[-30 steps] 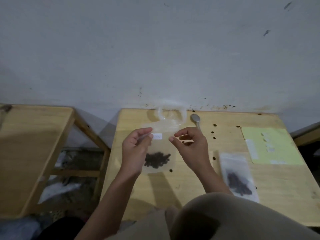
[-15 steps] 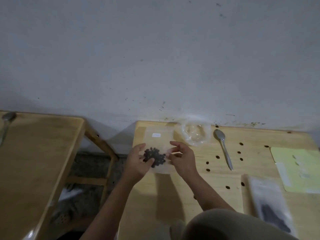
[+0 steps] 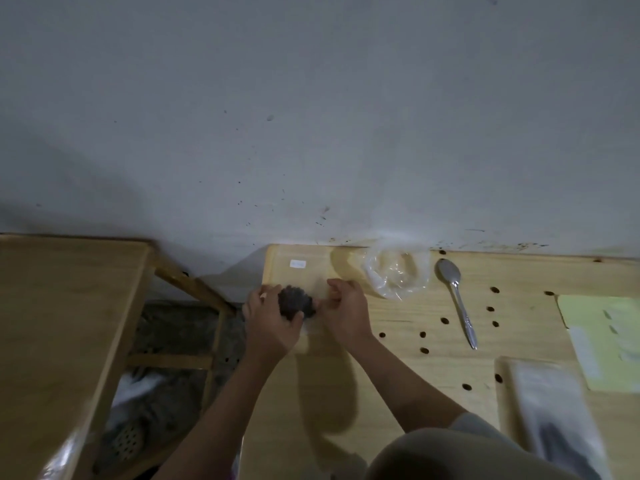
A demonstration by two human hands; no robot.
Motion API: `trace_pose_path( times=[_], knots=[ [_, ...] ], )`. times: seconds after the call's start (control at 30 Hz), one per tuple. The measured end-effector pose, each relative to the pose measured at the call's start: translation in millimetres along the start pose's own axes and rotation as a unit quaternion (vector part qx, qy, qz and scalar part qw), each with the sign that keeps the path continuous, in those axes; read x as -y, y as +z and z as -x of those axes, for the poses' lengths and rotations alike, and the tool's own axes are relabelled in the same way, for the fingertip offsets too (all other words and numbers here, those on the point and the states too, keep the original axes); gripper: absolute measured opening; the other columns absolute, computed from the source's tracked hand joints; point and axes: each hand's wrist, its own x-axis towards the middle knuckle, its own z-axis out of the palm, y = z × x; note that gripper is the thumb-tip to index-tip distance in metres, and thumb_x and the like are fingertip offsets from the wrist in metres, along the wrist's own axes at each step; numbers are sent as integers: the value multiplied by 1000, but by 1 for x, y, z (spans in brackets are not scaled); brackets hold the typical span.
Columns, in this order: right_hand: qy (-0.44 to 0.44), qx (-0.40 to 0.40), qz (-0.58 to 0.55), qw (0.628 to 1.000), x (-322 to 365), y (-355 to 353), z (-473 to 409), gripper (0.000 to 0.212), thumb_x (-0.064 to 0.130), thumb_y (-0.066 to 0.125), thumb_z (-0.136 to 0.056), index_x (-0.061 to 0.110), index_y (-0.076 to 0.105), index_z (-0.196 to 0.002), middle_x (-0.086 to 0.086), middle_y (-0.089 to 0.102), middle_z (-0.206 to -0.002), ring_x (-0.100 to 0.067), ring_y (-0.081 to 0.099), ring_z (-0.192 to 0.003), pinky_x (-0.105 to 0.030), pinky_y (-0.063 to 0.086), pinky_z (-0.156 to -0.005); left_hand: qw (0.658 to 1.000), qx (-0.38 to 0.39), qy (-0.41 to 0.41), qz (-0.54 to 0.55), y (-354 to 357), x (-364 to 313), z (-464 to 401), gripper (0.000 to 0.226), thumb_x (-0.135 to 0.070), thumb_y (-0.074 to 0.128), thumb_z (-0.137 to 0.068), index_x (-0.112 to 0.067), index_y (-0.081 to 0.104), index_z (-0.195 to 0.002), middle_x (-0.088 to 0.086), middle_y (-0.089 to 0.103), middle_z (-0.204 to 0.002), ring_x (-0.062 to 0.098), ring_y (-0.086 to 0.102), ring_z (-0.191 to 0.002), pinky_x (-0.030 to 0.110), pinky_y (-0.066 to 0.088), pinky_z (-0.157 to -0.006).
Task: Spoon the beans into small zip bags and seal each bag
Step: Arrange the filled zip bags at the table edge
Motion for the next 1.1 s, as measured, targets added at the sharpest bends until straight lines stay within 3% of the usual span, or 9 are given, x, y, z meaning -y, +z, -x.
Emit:
trace_pose_path(
  times=[0.07,0.2,0.43,0.6,0.7,0.83,0.9,0.97,1.1],
  knots=[
    [-3,-8,-18,1000,-3,-12,15,44,12,66,-83,9,57,-125,-6,52,-120,-14,56,-96,-13,40,-81,1000,-2,-6,2,0,-8,13,64,-32,70,-80,-12,45,-135,17,33,-140,38,31,-125,44,34,-100],
    [-3,-76,-73,994,-23,-46,60,37,11,67,-83,11,61,-120,-4,56,-113,-7,57,-89,-3,40,-69,1000,-3,17,23,9,-36,51,60,-28,67,-83,-14,44,-136,12,30,-143,32,27,-129,41,28,-107],
    [73,-252,-101,960,-103,-135,148,30,15,69,-83,13,64,-112,-3,62,-105,-13,62,-87,-30,54,-73,984,96,120,91,53,-105,129,54,-31,64,-86,-20,44,-135,0,38,-134,18,31,-129,26,28,-103],
    [172,-330,-37,928,-166,-208,194,31,13,64,-86,6,62,-117,-11,60,-111,-21,60,-92,-27,43,-76,966,186,140,115,100,-156,170,53,-31,64,-87,-21,44,-134,-3,43,-134,7,43,-120,21,35,-95],
    [210,-313,4,926,-202,-235,202,37,15,63,-85,3,59,-120,-17,58,-114,-32,59,-102,-36,48,-82,957,233,123,120,127,-184,190,51,-30,64,-87,-19,45,-133,-3,47,-133,6,47,-115,18,35,-87],
    [273,-206,42,939,-233,-254,195,47,25,62,-86,2,53,-127,-21,52,-121,-37,52,-111,-43,48,-87,950,283,80,109,160,-214,207,49,-28,63,-88,-17,45,-133,0,49,-136,14,49,-121,21,39,-88],
    [269,-161,33,949,-240,-259,190,34,30,58,-83,3,64,-102,-20,57,-100,-37,54,-96,-36,45,-71,951,285,64,98,172,-227,211,47,-26,62,-89,-16,47,-131,2,51,-134,17,49,-121,26,41,-93],
    [258,-133,30,956,-247,-261,184,29,33,54,-77,4,58,-74,-17,57,-76,-35,54,-77,-31,37,-57,958,270,50,80,180,-236,214,49,-27,61,-89,-15,46,-134,2,51,-133,17,49,-120,29,42,-98],
    [236,-127,22,963,-249,-269,177,36,30,63,-83,7,62,-110,-11,60,-105,-29,59,-94,-33,49,-76,968,233,36,83,185,-249,214,50,-26,60,-90,-14,44,-137,4,48,-136,14,50,-115,29,43,-98]
  ],
)
